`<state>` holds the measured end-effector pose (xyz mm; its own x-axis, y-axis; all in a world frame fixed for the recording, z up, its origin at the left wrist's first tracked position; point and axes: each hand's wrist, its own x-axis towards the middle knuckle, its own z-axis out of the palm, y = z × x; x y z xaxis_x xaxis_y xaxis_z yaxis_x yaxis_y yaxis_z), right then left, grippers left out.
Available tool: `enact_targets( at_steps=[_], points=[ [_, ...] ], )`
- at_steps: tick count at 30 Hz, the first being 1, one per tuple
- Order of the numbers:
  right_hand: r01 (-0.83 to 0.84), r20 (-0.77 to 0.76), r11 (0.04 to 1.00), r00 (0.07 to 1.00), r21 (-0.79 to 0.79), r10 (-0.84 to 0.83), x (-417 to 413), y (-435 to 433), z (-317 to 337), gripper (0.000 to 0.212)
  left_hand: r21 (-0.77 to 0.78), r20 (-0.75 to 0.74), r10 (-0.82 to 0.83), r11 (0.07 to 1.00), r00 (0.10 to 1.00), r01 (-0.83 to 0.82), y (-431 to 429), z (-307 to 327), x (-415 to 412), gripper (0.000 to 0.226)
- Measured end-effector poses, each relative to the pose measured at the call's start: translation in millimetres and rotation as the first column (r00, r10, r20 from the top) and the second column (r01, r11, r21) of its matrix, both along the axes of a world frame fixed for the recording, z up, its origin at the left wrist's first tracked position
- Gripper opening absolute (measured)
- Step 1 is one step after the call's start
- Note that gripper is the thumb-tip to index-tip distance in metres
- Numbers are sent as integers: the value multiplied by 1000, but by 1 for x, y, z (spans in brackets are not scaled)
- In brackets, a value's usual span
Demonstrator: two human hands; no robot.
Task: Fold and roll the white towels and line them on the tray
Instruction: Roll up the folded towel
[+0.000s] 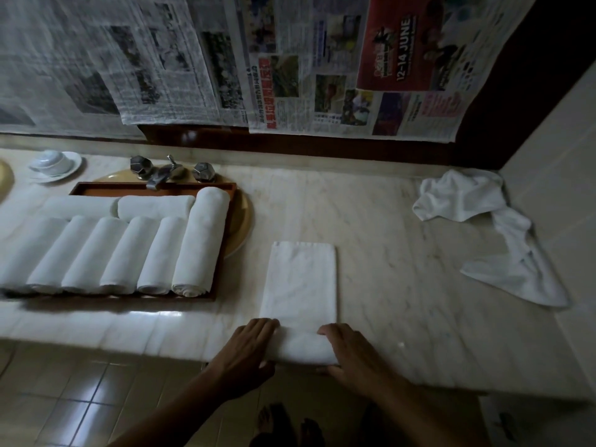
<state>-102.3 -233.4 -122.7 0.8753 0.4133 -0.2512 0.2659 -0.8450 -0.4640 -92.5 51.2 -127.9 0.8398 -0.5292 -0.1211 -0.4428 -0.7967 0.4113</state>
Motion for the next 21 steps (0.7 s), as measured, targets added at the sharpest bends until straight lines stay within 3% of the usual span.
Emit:
enact_targets(
  at_steps=[4,12,17,21],
  points=[
    [51,7,988,999,146,-52,0,-4,-1,71,-128,-58,15,991,998,-23,12,7,-3,58],
    [198,-167,966,971,167,-170,22,-4,15,57,-210,-253,95,966,963,-151,20,11,20,58],
    [318,-176,925,942,210,-284,32,1,14,51,-341,-481,226,841,847,-419,19,19,29,31],
    [382,-106,904,924,193,-368,39,9,14,46,-341,-514,310,781,799,-523,9,25,32,26]
  ],
)
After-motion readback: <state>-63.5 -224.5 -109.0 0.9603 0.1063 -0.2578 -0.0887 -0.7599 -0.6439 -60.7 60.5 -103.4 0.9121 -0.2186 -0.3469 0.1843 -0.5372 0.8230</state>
